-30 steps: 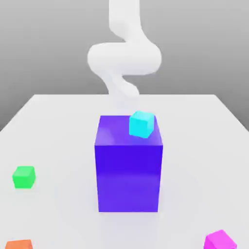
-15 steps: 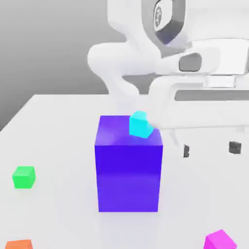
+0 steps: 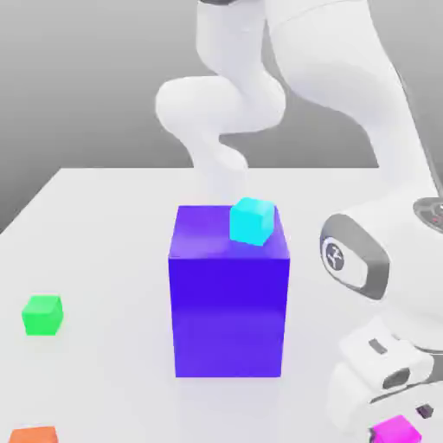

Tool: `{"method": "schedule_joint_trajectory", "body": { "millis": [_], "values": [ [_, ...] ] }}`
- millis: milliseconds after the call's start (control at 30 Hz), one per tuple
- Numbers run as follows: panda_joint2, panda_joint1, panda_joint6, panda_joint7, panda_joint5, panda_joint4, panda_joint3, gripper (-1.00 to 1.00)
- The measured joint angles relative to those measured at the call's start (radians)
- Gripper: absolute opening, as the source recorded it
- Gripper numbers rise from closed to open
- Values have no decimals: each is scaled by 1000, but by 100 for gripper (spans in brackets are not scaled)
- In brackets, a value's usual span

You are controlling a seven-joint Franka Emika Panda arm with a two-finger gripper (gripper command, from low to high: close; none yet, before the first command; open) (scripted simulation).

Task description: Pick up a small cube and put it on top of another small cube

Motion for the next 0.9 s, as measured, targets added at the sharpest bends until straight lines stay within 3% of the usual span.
{"method": "schedule_joint_trajectory", "body": {
  "millis": [200,367,900],
  "values": [
    [3,2,3,-1,1,0,-2,-100],
    [-145,-46,-97,-24,62,-46,20,-100],
    [-451,-417,-71,327,190,-369,-411,-100]
  ]
}}
